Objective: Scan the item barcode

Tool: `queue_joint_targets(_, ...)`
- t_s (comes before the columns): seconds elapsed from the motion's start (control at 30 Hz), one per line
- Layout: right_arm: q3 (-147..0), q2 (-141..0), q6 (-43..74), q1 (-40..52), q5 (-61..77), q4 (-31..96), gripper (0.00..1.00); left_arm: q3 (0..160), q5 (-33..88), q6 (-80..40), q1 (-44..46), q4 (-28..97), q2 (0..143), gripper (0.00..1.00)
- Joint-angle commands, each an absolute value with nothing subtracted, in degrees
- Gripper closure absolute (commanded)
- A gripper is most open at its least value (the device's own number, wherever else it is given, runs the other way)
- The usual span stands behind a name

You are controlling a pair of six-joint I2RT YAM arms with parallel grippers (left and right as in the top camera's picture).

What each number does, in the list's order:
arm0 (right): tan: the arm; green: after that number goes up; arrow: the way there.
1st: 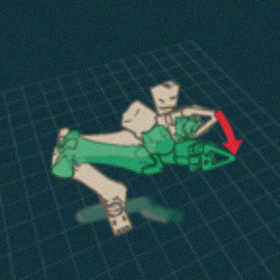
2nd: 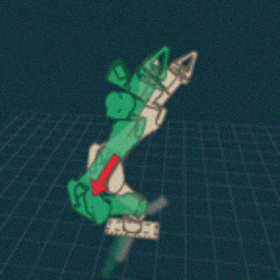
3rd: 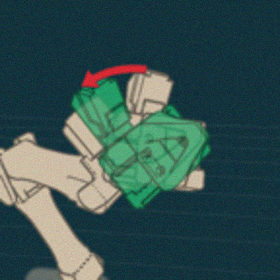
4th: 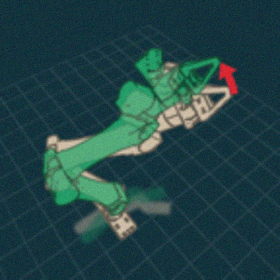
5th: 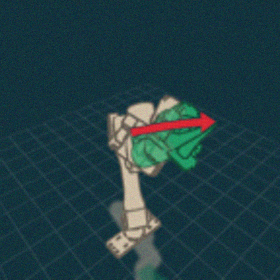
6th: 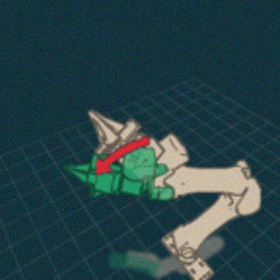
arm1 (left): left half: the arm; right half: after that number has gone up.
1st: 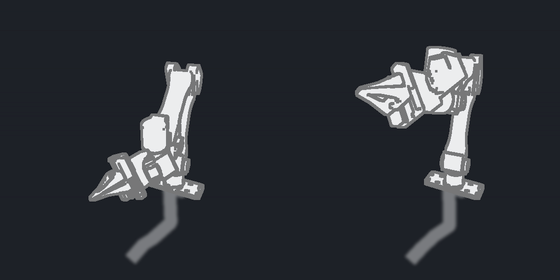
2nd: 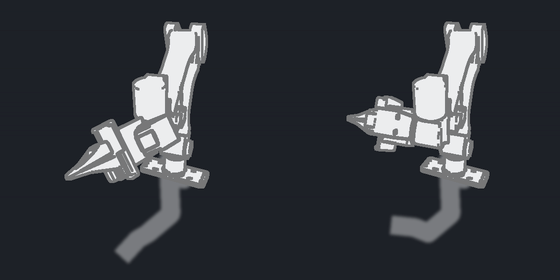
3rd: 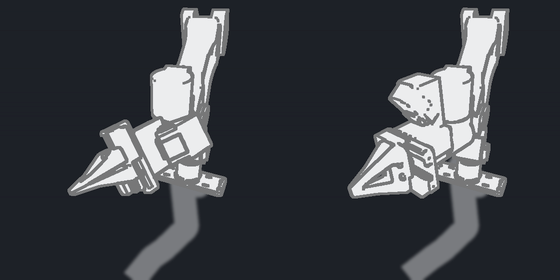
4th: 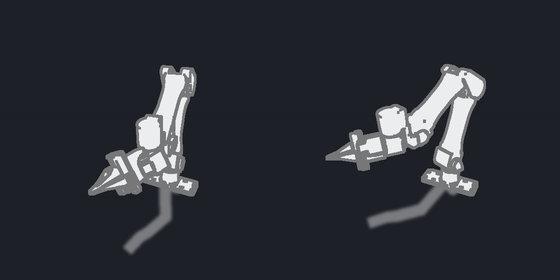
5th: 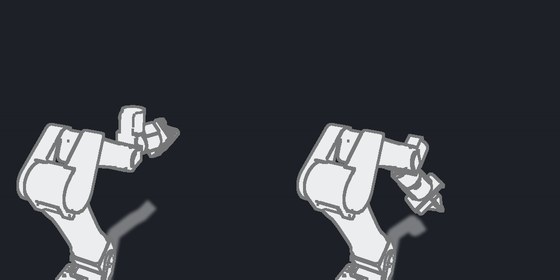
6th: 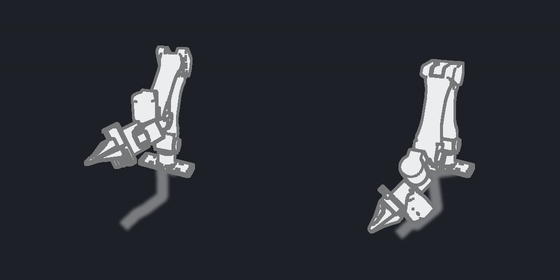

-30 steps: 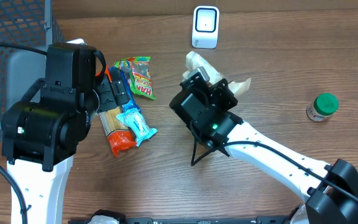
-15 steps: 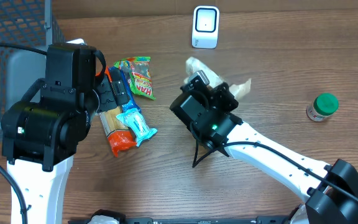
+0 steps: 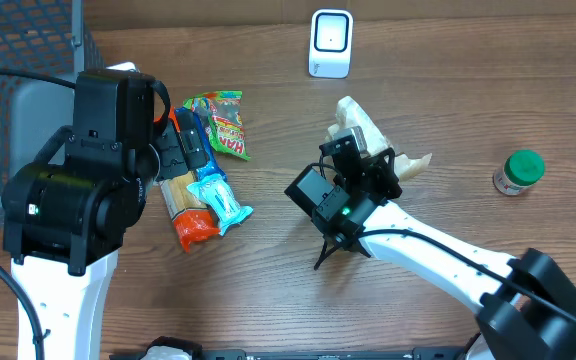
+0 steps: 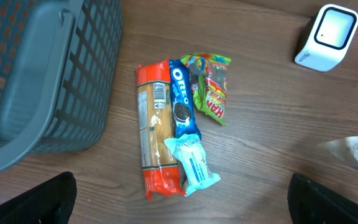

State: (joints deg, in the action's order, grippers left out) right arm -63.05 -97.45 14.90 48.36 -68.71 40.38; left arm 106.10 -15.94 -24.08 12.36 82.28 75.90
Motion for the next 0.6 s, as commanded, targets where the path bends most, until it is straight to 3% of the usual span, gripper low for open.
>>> queue_joint_targets(0.0, -60.97, -100.4, 18.24, 48.14, -73.69, 38.35, 0.96, 106.13, -16.91, -24.67, 12.4, 82.28, 76.14, 0.0)
queue_joint_targets(0.2, -60.71, -102.74, 18.0, 48.93, -73.36, 37.54, 0.91, 106.13, -16.91, -24.67, 12.4, 82.28, 76.12, 0.0)
queue_joint_targets(0.23, -60.77, -102.65, 18.0, 49.36, -73.19, 37.56, 0.87, 106.13, -16.91, -24.67, 12.4, 82.28, 76.12, 0.0)
queue_joint_targets(0.27, -60.82, -102.65, 18.02, 49.78, -73.17, 37.54, 0.79, 106.13, -16.91, -24.67, 12.4, 82.28, 76.12, 0.0)
queue_joint_targets(0.3, -60.82, -102.65, 18.0, 50.48, -72.66, 37.52, 0.63, 106.13, -16.91, -24.67, 12.4, 82.28, 76.12, 0.0)
queue_joint_targets(0.37, -60.93, -102.54, 18.0, 51.72, -69.25, 37.58, 0.5, 106.13, -16.91, -24.67, 12.4, 82.28, 76.12, 0.0)
queue_joint_targets(0.57, -62.74, -100.97, 17.17, 54.02, -49.63, 40.4, 0.44, 106.13, -16.91, -24.67, 12.4, 82.28, 76.12, 0.0)
